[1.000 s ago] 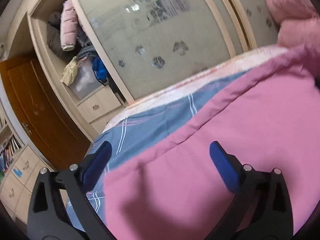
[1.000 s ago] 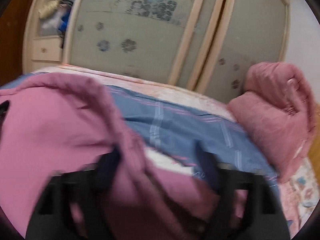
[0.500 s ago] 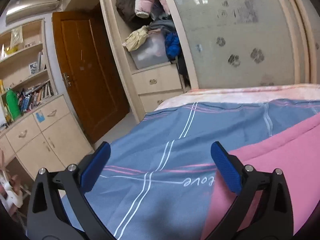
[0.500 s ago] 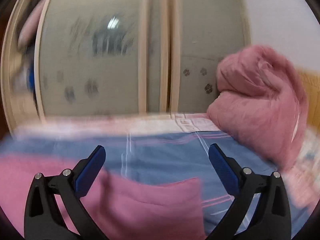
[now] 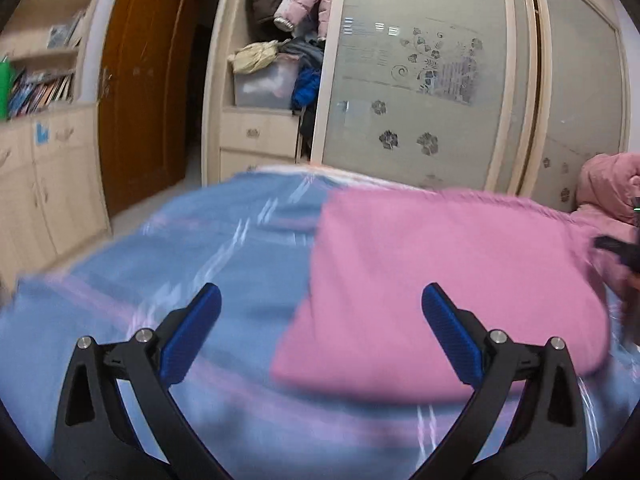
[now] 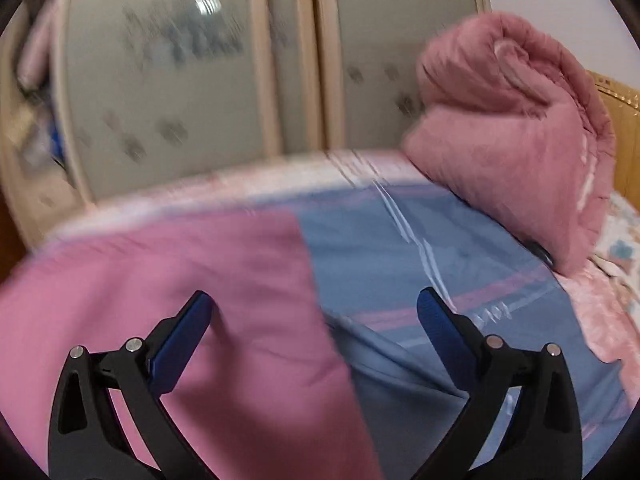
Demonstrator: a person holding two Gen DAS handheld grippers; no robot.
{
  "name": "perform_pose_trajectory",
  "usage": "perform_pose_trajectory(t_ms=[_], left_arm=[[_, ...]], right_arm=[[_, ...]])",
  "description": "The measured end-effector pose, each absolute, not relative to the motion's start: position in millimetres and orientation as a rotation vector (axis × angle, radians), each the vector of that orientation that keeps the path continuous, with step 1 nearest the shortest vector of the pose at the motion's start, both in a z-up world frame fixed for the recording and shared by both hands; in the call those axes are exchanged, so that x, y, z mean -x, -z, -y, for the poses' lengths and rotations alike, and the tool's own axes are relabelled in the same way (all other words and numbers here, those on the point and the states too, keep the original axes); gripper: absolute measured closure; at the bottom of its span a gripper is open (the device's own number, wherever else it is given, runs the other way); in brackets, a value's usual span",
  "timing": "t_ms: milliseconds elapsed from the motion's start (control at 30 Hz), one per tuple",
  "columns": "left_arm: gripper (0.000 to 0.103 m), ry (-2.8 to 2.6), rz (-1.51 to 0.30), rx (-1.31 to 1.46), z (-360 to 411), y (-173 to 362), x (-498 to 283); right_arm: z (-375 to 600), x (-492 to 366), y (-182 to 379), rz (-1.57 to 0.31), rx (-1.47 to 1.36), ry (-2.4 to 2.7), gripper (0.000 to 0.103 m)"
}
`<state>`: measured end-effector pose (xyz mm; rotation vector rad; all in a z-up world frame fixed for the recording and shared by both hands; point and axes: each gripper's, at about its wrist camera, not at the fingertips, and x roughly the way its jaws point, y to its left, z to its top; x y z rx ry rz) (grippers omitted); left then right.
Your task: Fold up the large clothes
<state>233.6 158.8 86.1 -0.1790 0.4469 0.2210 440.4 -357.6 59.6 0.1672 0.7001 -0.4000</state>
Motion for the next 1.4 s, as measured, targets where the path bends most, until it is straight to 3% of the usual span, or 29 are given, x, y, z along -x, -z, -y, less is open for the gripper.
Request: perform_pose_trajectory(t_ms=[133, 200, 367, 567, 733, 933, 1400], left_arm=[[0.002, -0.201, -0.484, 0.137, -130.6, -49.4, -180.1], [0.002, -0.168, -0.513, 0.034, -117.0, -47.1, -174.3], [0.002, -0.129, -0.443, -0.011, -110.9, -63.5, -155.7], [0.002, -0.112, -0.425, -0.054, -96.5, -69.9, -139.4], [0.002, -0.071, -0.414, -0.037, -83.8, -70.3, -100.0], [0.002, -0.033, -0.435, -0.056, -65.0, -64.1, -49.0], [0.002, -0.059, -0.327, -0.043, -52.4, -88.4, 7.8]], right_arm=[[416.4, -435.1, 11.8, -0.923, -0.396, 0.603, 0.003], [428.3, -402.1, 15.5, -0.822, -0.504, 0.589, 0.003], [391.8, -292.0, -15.4, -0.596, -0.390, 0.453, 0.003], [301.8, -113.5, -39.1, -0.483, -0.358, 0.229, 0.001], [219.7, -34.7, -59.2, -0.421, -0.155, 0.148, 0.001], [173.2, 9.5, -71.5, -0.358, -0.024, 0.106, 0.001], [144.4, 33.7, -84.9, -0.343, -0.034, 0.047, 0.001]])
